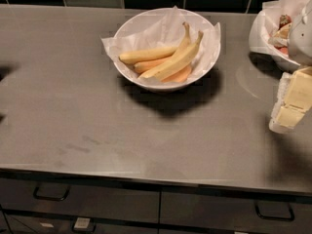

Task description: Pick banana from white bowl

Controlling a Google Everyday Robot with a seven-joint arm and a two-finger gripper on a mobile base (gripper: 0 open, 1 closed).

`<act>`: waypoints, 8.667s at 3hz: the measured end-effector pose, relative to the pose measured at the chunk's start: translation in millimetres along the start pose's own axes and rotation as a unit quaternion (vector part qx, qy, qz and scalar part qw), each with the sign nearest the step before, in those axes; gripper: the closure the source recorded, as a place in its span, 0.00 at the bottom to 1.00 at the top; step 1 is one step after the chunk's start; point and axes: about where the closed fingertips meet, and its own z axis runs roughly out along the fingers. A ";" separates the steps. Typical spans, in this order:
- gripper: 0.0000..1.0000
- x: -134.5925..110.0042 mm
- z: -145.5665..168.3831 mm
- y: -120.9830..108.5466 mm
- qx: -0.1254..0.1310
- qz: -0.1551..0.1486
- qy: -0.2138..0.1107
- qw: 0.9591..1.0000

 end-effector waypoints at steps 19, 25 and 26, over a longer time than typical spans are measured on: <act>0.98 -210.8 168.7 -88.8 -0.085 -0.330 -0.219 0.914; 1.00 -143.2 -19.7 -7.2 0.017 -0.015 -0.357 0.934; 1.00 -139.8 -23.2 -5.4 0.018 -0.010 -0.359 0.933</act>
Offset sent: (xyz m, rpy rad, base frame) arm 0.0606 0.0378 0.0173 0.1259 -0.0878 0.1708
